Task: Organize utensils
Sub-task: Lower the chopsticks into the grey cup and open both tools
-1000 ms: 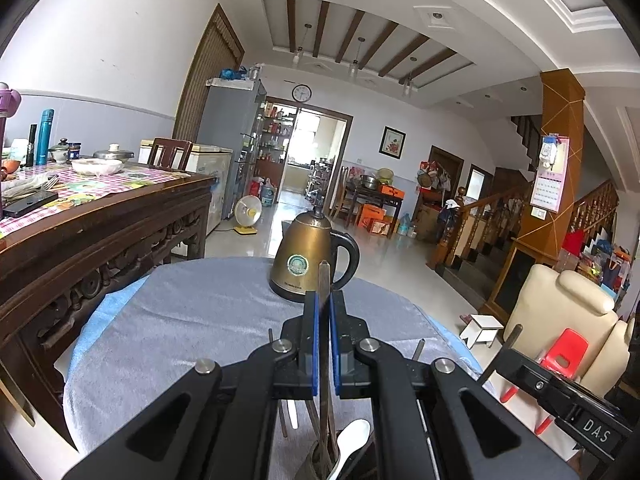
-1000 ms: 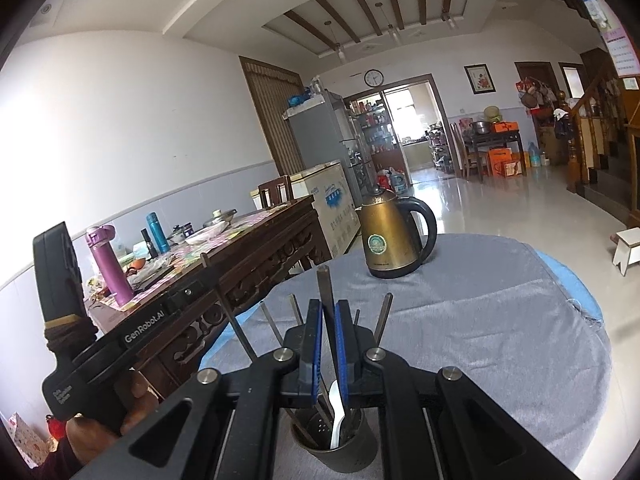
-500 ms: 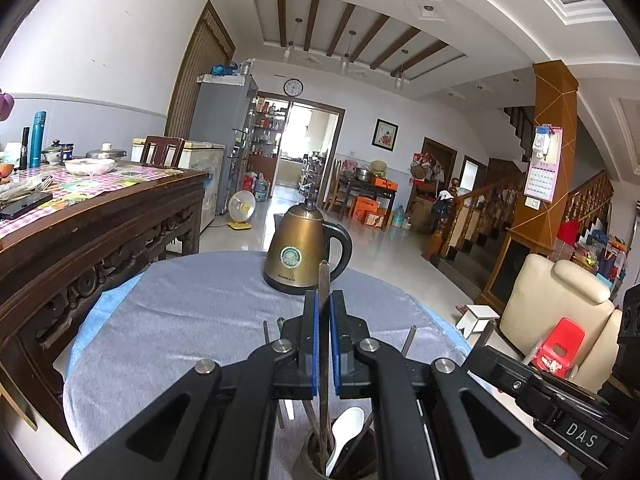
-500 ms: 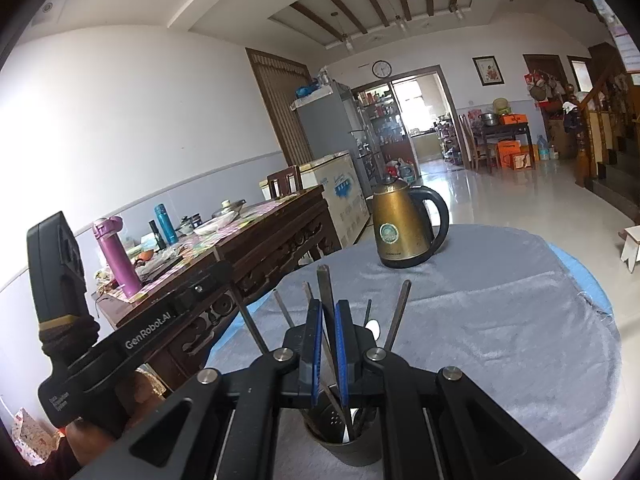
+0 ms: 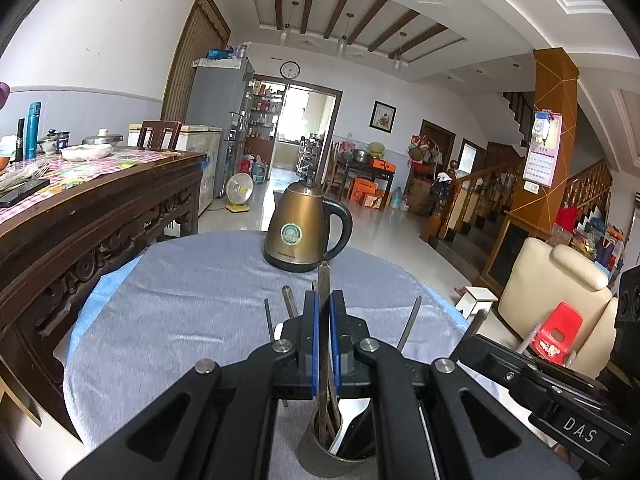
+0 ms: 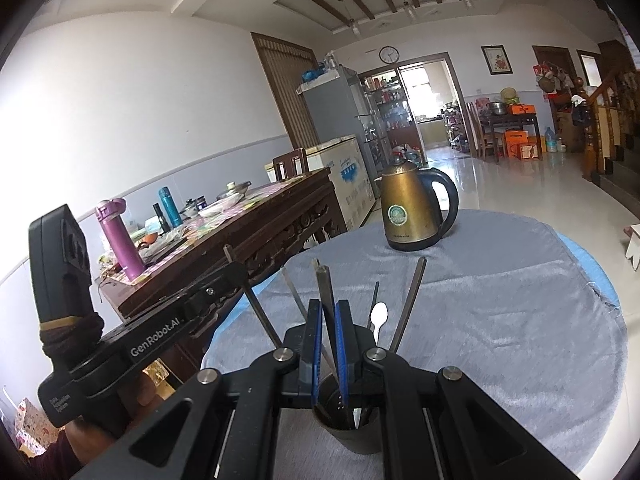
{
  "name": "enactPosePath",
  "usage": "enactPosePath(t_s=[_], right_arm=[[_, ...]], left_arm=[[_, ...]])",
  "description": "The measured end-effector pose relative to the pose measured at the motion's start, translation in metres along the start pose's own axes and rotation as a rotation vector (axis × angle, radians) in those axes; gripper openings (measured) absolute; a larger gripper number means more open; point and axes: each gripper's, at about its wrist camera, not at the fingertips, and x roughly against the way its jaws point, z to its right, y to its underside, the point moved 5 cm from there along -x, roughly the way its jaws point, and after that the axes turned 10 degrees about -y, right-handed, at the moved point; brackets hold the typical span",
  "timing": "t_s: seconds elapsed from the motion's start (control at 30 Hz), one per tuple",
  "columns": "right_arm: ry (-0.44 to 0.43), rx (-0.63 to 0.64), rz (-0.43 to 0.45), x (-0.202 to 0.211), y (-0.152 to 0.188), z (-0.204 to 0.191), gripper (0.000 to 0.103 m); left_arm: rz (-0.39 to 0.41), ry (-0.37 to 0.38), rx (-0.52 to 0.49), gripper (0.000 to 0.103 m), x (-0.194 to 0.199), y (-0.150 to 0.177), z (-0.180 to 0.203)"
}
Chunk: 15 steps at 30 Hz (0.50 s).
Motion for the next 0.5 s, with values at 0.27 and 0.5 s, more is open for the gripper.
enactPosePath(t_s=[0.27,0.5], right_arm=[[-0.006,-0.016,-0.024,-0.001,0.005,0.002,0.009],[0.01,-0.086,-0.011,0.002,0.003,0.016,0.009]], left_arm=[[-0.045,0.004,0.004,0.005,0.0,0.01,-0.003],[-0.003,-0.018,0.024,0.042,0.01,0.003,-0.012]])
